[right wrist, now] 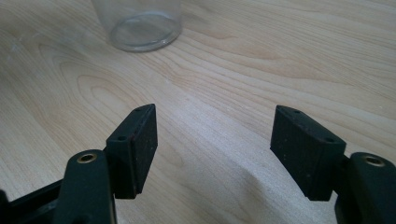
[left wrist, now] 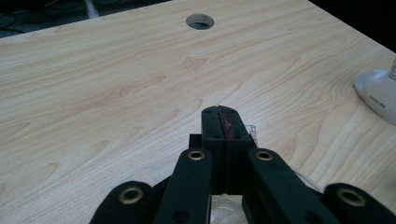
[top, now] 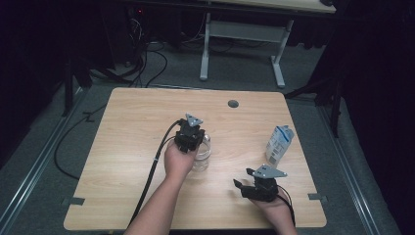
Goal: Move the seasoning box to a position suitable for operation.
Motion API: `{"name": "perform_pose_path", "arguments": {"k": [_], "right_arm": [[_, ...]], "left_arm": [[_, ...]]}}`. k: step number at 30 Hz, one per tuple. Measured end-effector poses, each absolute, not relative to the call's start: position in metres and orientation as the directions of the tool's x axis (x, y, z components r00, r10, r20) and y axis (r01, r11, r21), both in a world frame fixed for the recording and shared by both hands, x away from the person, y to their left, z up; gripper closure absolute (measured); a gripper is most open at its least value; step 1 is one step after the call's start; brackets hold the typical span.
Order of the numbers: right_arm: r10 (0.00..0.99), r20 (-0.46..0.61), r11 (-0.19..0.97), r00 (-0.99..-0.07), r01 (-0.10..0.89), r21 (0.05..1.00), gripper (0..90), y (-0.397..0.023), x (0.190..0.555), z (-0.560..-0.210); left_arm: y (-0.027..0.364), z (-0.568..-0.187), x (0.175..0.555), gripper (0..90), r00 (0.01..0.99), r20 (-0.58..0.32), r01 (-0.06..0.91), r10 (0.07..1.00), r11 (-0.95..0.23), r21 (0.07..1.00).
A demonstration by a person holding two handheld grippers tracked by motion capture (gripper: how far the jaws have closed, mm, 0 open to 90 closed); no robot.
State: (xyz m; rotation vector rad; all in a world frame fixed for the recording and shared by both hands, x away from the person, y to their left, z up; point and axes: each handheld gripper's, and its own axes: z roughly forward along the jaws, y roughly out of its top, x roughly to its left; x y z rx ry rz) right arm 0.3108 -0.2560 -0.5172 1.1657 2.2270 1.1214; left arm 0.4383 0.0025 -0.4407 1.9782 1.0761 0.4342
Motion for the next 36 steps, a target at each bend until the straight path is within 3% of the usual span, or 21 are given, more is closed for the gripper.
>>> {"name": "perform_pose_path", "arguments": {"k": [15,36], "right_arm": [[0.812,0.023,0.339,-0.583,0.502,0.796,31.7,-0.254,0.310,-0.517],[0.807,0.017,0.350,-0.590,0.501,0.791,31.3,-0.251,0.309,-0.518]], "left_arm": [[0.002,-0.442,0.440,90.0,0.588,-0.074,0.529,0.806,-0.313,0.789],[0.015,-0.443,0.393,90.0,0.593,-0.103,0.525,0.798,-0.287,0.801]]}}
